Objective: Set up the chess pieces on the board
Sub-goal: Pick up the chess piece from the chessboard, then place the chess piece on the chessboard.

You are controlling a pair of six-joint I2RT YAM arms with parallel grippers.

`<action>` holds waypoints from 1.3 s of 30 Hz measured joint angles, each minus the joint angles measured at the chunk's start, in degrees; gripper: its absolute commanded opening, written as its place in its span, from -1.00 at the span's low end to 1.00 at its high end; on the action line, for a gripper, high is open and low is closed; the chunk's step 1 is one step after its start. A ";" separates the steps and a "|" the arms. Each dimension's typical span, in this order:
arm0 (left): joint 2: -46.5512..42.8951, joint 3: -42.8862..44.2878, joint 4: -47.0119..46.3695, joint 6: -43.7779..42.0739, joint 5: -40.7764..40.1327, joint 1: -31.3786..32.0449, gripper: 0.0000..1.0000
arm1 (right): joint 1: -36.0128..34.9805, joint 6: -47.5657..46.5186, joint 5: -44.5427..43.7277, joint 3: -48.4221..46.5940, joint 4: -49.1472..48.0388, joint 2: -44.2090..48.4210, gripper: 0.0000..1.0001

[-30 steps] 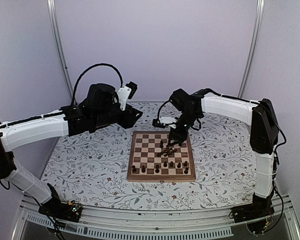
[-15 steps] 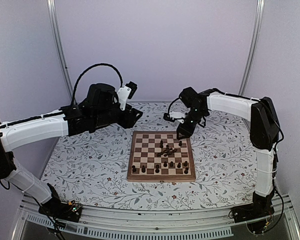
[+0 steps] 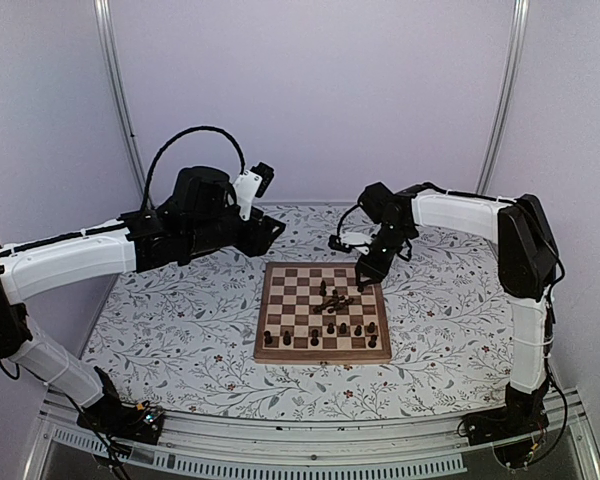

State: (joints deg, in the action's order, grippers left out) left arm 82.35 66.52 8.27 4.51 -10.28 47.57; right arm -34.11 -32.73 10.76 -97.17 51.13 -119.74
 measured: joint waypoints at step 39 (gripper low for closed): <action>-0.17 0.00 0.00 -0.02 -0.07 0.04 0.19 | -16.46 -2.97 5.44 -3.78 5.57 1.53 -0.86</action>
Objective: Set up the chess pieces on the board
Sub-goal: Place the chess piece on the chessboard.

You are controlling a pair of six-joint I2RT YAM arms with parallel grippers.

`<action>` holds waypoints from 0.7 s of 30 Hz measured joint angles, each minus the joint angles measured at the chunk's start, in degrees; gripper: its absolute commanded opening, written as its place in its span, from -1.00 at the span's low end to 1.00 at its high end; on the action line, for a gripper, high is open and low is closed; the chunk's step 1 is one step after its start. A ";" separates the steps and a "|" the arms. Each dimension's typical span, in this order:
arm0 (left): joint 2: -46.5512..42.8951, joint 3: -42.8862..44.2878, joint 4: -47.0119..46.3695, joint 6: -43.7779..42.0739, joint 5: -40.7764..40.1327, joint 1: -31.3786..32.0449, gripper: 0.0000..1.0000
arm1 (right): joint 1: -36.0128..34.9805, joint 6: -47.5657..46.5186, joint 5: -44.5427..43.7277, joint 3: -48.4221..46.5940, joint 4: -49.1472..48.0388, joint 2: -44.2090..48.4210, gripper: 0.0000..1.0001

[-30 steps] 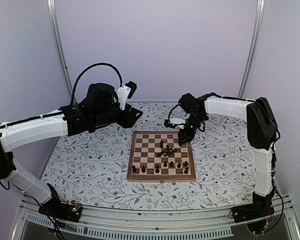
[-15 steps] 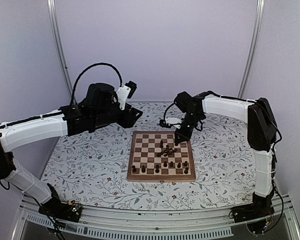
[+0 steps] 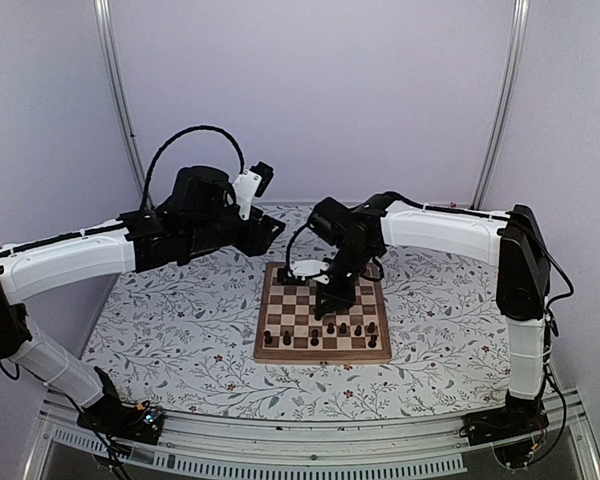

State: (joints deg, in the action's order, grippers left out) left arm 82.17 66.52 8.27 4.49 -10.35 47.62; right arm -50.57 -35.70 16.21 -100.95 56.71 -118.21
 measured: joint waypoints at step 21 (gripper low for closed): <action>-0.09 0.00 0.00 -0.13 -0.37 0.00 0.19 | -2.10 -0.07 -0.13 -2.99 1.18 -6.38 -0.83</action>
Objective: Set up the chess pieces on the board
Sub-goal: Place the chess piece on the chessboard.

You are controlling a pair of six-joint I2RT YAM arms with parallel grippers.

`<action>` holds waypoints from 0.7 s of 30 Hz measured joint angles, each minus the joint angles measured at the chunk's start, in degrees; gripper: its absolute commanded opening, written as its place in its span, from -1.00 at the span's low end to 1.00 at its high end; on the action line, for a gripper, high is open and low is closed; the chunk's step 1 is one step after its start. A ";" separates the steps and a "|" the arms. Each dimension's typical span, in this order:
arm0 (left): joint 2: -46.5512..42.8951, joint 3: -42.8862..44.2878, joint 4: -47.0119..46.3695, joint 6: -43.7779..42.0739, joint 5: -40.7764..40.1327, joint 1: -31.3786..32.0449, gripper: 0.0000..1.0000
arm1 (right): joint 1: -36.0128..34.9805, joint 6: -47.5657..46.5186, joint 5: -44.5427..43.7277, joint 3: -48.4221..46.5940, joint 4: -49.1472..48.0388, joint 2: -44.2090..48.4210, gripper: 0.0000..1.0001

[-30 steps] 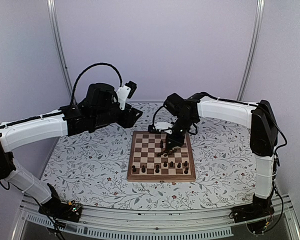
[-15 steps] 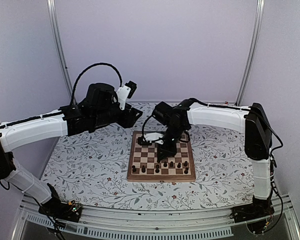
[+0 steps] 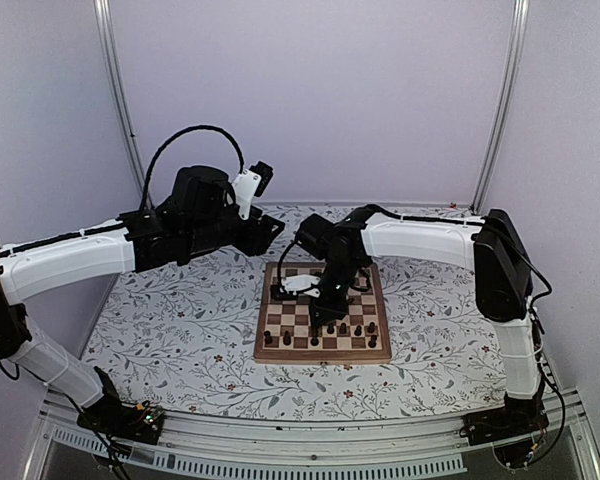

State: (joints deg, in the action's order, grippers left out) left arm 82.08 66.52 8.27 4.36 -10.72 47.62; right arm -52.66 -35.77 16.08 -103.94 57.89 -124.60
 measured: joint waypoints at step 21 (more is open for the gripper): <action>-0.04 0.00 0.00 -0.09 -0.15 0.00 0.20 | -0.22 0.24 -1.14 0.00 0.02 -0.26 -0.23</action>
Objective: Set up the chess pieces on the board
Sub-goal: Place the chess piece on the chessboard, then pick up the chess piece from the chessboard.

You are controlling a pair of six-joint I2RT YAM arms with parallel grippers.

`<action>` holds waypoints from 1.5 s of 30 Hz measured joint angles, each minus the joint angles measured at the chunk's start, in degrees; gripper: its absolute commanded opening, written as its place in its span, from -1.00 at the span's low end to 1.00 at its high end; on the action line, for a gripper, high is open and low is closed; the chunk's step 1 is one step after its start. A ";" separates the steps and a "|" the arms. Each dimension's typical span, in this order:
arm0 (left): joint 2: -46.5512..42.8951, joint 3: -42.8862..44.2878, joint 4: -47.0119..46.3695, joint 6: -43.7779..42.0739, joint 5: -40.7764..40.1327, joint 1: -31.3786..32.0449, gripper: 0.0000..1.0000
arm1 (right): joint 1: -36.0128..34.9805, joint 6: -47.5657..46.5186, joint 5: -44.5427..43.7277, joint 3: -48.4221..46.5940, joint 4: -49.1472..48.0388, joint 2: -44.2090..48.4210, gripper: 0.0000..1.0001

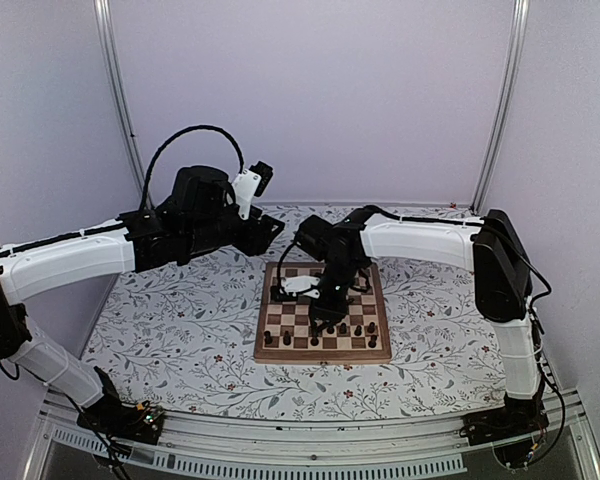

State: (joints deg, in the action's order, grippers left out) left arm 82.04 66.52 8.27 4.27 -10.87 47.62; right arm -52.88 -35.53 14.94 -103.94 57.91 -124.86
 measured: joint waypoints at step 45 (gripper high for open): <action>25.66 6.73 9.64 -12.04 15.17 6.43 -0.28 | 19.23 -3.02 3.43 25.83 -23.08 16.79 -0.25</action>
State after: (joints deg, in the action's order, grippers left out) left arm 107.70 73.25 17.91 -7.77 4.29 54.04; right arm -33.65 -38.54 18.37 -78.11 34.83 -108.07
